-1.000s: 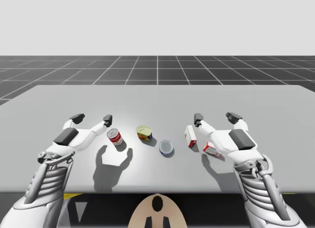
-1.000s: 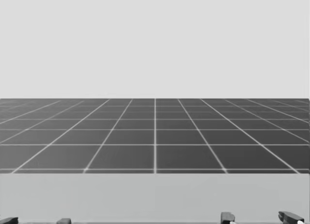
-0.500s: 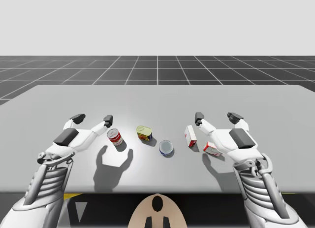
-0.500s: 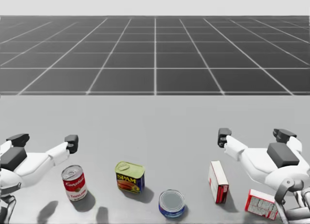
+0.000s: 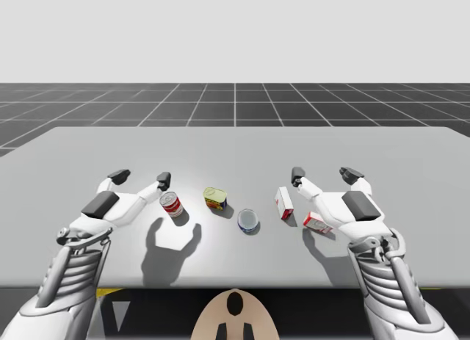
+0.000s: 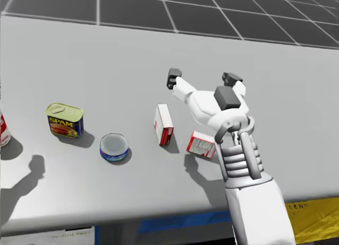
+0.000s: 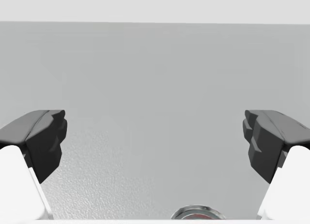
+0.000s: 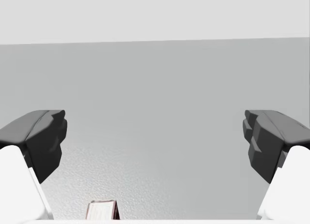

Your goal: Lift the gelatin box off the table.

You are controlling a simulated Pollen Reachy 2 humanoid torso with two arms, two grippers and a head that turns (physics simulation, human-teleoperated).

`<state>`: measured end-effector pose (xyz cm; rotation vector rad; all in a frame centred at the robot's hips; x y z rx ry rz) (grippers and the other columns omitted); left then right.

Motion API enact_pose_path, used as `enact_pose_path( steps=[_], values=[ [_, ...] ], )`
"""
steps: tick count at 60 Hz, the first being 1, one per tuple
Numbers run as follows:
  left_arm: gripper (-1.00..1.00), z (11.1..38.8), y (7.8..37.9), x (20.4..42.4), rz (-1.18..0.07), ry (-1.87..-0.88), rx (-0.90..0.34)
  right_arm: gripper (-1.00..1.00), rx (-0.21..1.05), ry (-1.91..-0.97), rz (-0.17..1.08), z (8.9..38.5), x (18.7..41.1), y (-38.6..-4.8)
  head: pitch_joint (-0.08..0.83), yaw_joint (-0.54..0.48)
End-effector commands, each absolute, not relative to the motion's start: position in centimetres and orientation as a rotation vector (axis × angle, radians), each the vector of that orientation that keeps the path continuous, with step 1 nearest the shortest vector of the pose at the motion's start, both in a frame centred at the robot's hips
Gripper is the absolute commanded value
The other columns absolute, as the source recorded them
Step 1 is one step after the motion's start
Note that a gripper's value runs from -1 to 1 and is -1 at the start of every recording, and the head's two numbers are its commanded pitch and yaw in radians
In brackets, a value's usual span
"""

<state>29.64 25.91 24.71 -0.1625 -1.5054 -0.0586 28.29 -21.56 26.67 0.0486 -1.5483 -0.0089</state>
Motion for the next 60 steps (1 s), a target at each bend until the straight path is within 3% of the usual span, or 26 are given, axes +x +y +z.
enact_pose_path(
  steps=[1, 19, 24, 26, 29, 38, 48, 60],
  values=[
    [-1.00, 24.7, 25.7, 29.6, -0.063, -1.505, -0.176, -1.00, 0.059, -1.545, -0.018, 26.5, 28.3, -21.4, 0.686, -0.35],
    [-1.00, 24.7, 25.6, 29.6, -0.062, -1.503, -0.180, -1.00, 0.057, -1.544, -0.003, 26.4, 28.2, -21.2, 0.723, -0.40],
    [-1.00, 24.7, 25.6, 29.5, -0.059, -1.503, -0.178, -1.00, 0.002, -1.551, -0.021, 26.5, 27.7, -21.3, 0.722, -0.40],
    [-1.00, 24.8, 25.6, 29.5, -0.057, -1.502, -0.179, -1.00, -0.044, -1.539, -0.041, 26.8, 27.2, -21.4, 0.721, -0.40],
    [-1.00, 24.7, 25.6, 29.5, -0.057, -1.501, -0.179, -1.00, 0.039, -1.560, -0.060, 27.3, 26.1, -22.0, 0.721, -0.40],
    [-1.00, 24.7, 25.7, 29.5, -0.057, -1.500, -0.178, -1.00, 0.045, -1.568, -0.159, 27.8, 23.5, -22.7, 0.725, -0.41],
    [-1.00, 24.7, 25.6, 29.5, -0.060, -1.499, -0.176, -1.00, -0.001, -1.538, -0.211, 25.7, 21.2, -22.8, 0.728, -0.41],
    [-1.00, 24.6, 25.6, 29.5, -0.062, -1.498, -0.173, -1.00, -0.039, -1.491, -0.217, 22.5, 20.7, -22.1, 0.730, -0.41]
  ],
)
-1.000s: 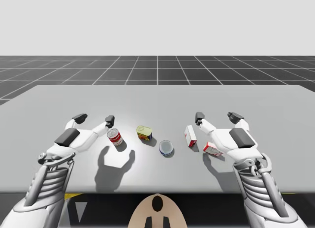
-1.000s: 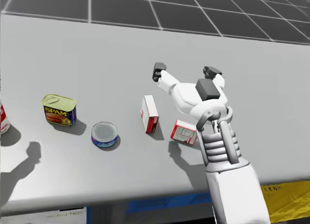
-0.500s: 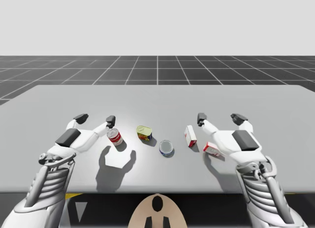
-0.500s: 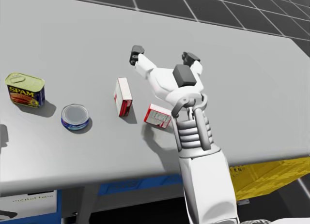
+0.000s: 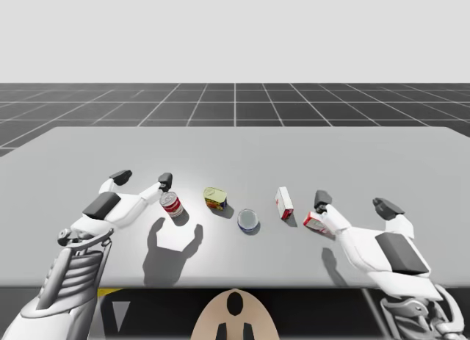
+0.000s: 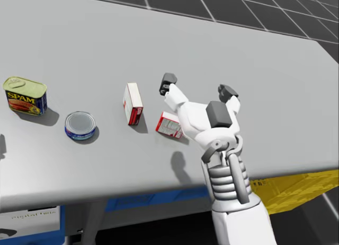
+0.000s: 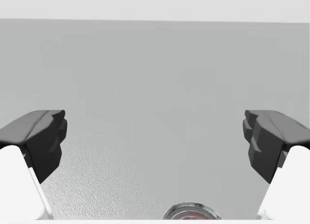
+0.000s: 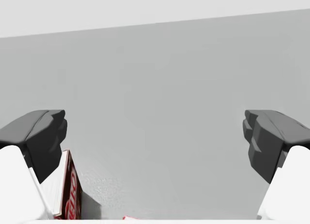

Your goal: Lift the gelatin box off the table.

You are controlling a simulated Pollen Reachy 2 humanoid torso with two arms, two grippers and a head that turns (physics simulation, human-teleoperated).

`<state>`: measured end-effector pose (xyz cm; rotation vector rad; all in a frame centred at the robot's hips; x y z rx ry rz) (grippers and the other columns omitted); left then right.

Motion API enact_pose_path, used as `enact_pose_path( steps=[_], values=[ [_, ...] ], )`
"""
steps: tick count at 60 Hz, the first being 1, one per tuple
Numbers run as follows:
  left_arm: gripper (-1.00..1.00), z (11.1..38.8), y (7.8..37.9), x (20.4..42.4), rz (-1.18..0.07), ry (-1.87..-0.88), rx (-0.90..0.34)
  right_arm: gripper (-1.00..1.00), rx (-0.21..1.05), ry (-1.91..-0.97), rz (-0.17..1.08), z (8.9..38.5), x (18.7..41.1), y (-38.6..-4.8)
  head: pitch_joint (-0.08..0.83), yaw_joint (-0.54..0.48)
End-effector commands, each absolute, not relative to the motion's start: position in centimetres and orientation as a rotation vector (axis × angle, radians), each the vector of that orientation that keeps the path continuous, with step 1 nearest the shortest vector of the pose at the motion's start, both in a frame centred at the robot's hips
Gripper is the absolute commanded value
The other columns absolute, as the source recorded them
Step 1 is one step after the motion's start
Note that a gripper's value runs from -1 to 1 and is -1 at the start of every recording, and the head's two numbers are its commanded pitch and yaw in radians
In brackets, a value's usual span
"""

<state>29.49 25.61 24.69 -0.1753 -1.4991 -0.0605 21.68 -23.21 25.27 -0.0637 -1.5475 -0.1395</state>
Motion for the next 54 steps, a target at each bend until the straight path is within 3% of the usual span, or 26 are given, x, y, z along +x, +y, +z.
enact_pose_path(
  steps=[1, 25, 54],
  values=[
    [-1.00, 24.6, 25.6, 29.5, -0.062, -1.498, -0.173, -1.00, -0.038, -1.486, -0.217, 22.3, 20.7, -22.0, 0.730, -0.41],
    [-1.00, 24.5, 25.5, 29.6, -0.068, -1.494, -0.171, -1.00, -0.061, -1.375, -0.235, 17.6, 20.9, -20.4, 0.735, -0.41],
    [-1.00, 24.6, 25.5, 29.6, -0.068, -1.493, -0.170, -1.00, -0.109, -1.270, -0.275, 14.7, 24.3, -19.8, 0.740, -0.40]
  ],
)
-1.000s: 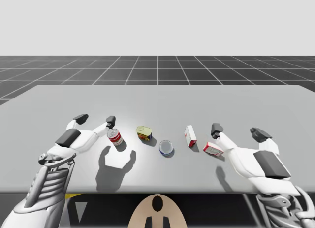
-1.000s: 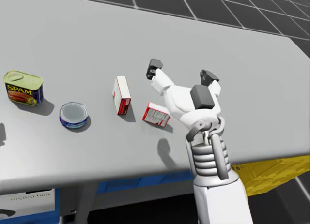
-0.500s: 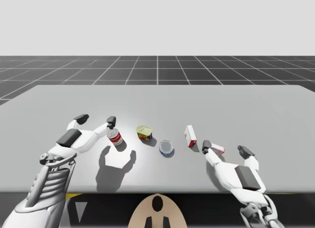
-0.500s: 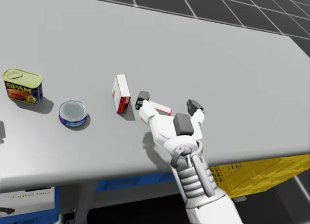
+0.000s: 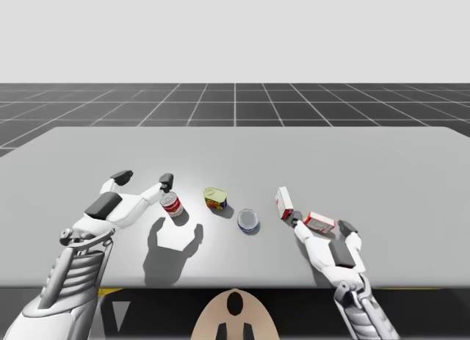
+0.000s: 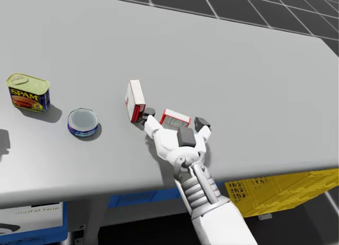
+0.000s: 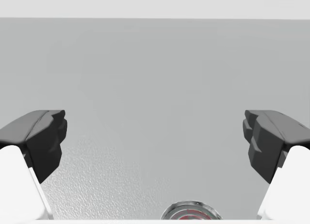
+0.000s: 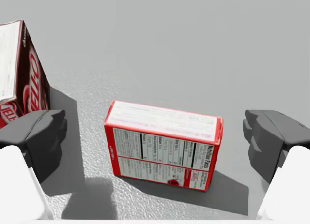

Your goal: Lift the gelatin box off the table.

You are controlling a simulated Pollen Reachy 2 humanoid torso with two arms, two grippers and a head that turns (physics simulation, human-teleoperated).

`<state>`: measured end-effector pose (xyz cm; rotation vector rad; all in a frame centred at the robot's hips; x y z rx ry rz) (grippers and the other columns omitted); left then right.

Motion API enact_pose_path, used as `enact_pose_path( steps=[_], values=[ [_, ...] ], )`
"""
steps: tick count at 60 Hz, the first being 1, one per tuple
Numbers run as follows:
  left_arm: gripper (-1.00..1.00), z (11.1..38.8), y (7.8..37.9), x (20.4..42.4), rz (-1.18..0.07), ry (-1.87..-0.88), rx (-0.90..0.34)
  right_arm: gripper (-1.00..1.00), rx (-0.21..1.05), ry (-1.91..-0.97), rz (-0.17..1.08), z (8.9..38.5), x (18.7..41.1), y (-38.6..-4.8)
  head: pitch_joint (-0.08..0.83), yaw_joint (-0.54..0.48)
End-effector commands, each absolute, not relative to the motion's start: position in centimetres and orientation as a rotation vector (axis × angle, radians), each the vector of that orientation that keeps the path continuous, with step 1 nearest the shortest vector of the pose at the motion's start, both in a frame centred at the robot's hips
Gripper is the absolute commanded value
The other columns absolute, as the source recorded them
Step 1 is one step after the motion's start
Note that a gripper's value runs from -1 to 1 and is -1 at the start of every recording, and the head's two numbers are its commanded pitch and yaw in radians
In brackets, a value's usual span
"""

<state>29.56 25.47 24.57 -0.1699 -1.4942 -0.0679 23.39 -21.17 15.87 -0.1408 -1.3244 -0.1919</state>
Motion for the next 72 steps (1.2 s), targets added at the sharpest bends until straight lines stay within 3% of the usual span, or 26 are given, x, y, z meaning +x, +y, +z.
enact_pose_path(
  steps=[1, 20, 21, 22, 24, 25, 27, 37, 52, 65, 72],
  values=[
    [-1.00, 24.6, 25.5, 29.6, -0.068, -1.493, -0.170, -1.00, -0.105, -1.258, -0.280, 14.5, 24.4, -19.8, 0.740, -0.40],
    [-1.00, 24.6, 25.4, 29.5, -0.069, -1.491, -0.170, -1.00, -0.096, -1.219, -0.289, 14.1, 25.8, -20.1, 0.735, -0.40],
    [-1.00, 24.6, 25.4, 29.5, -0.069, -1.491, -0.170, -0.73, -0.112, -1.222, -0.298, 14.0, 25.7, -20.0, 0.734, -0.40],
    [-1.00, 24.6, 25.4, 29.5, -0.069, -1.491, -0.170, -0.30, -0.114, -1.218, -0.302, 14.0, 25.6, -20.0, 0.733, -0.40],
    [-1.00, 24.6, 25.4, 29.5, -0.070, -1.491, -0.170, 0.27, -0.104, -1.210, -0.300, 13.9, 25.6, -20.0, 0.732, -0.40],
    [-1.00, 24.6, 25.4, 29.5, -0.070, -1.491, -0.170, 0.88, -0.106, -1.210, -0.305, 13.9, 25.5, -20.0, 0.731, -0.40],
    [-1.00, 24.6, 25.4, 29.5, -0.071, -1.491, -0.169, 0.95, -0.099, -1.203, -0.308, 13.9, 25.5, -20.0, 0.729, -0.40],
    [-1.00, 24.5, 25.3, 29.6, -0.072, -1.490, -0.165, 1.00, -0.092, -1.204, -0.307, 13.8, 25.4, -20.0, 0.660, -0.42],
    [-1.00, 24.5, 25.3, 29.6, -0.069, -1.489, -0.162, 0.94, -0.089, -1.211, -0.285, 13.6, 25.2, -20.0, 0.429, -0.45],
    [-1.00, 24.6, 25.5, 29.6, -0.077, -1.496, -0.157, 0.95, -0.097, -1.254, -0.261, 13.7, 25.0, -19.9, 0.372, -0.47],
    [-1.00, 24.6, 25.5, 29.6, -0.074, -1.497, -0.156, 0.98, -0.101, -1.324, -0.231, 15.1, 24.8, -19.9, 0.360, -0.47]
  ],
)
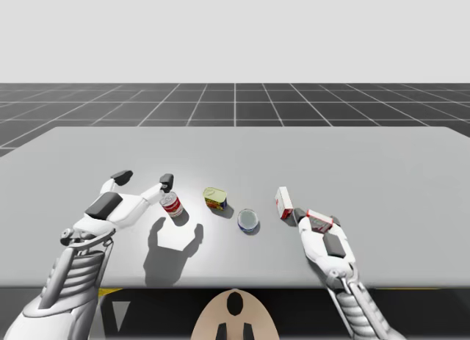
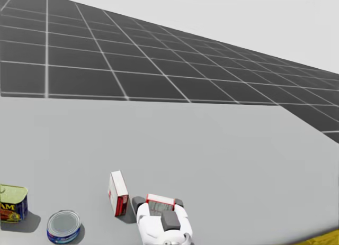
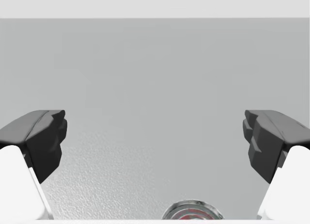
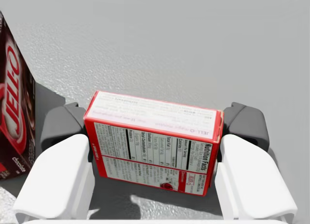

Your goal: Lift the gelatin box off the table.

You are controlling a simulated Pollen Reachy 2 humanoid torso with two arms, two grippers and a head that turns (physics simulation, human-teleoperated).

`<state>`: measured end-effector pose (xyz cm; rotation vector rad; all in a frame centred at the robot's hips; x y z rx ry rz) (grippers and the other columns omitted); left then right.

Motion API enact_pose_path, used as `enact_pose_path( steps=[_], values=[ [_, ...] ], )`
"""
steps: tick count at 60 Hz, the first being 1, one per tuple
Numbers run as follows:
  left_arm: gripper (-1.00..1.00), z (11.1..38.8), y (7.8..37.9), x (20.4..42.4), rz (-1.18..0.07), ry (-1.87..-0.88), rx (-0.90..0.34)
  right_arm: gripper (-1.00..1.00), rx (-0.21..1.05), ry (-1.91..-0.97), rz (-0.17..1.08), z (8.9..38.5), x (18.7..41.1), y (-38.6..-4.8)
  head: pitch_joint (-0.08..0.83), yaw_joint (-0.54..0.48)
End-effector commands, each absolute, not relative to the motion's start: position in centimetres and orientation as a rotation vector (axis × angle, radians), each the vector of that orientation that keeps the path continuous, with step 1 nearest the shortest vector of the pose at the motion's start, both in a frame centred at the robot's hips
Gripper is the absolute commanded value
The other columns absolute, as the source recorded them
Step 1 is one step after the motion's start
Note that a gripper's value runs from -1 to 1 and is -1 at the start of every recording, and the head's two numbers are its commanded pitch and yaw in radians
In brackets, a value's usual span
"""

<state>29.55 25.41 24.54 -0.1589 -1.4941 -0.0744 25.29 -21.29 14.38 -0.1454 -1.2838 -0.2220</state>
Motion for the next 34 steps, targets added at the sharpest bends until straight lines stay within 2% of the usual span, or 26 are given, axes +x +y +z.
enact_pose_path(
  steps=[1, 9, 10, 19, 23, 34],
  values=[
    [-1.00, 24.6, 25.5, 29.6, -0.074, -1.497, -0.157, 1.00, -0.099, -1.328, -0.229, 15.3, 24.8, -19.9, 0.360, -0.47],
    [-1.00, 24.7, 25.6, 29.5, -0.070, -1.497, -0.160, 1.00, -0.110, -1.424, -0.203, 18.7, 24.4, -20.2, 0.353, -0.47],
    [-1.00, 24.7, 25.6, 29.5, -0.070, -1.498, -0.160, 1.00, -0.115, -1.460, -0.206, 19.6, 24.3, -20.2, 0.351, -0.47],
    [-1.00, 24.7, 25.6, 29.5, -0.063, -1.499, -0.161, 1.00, -0.125, -1.591, -0.156, 24.4, 23.3, -20.4, 0.340, -0.48],
    [-1.00, 24.8, 25.7, 29.5, -0.061, -1.500, -0.159, 1.00, -0.135, -1.639, -0.146, 25.7, 23.0, -20.4, 0.337, -0.48],
    [-1.00, 24.8, 25.6, 29.6, -0.052, -1.502, -0.155, 1.00, -0.192, -1.863, -0.092, 32.4, 21.6, -20.4, 0.333, -0.48]
  ],
)
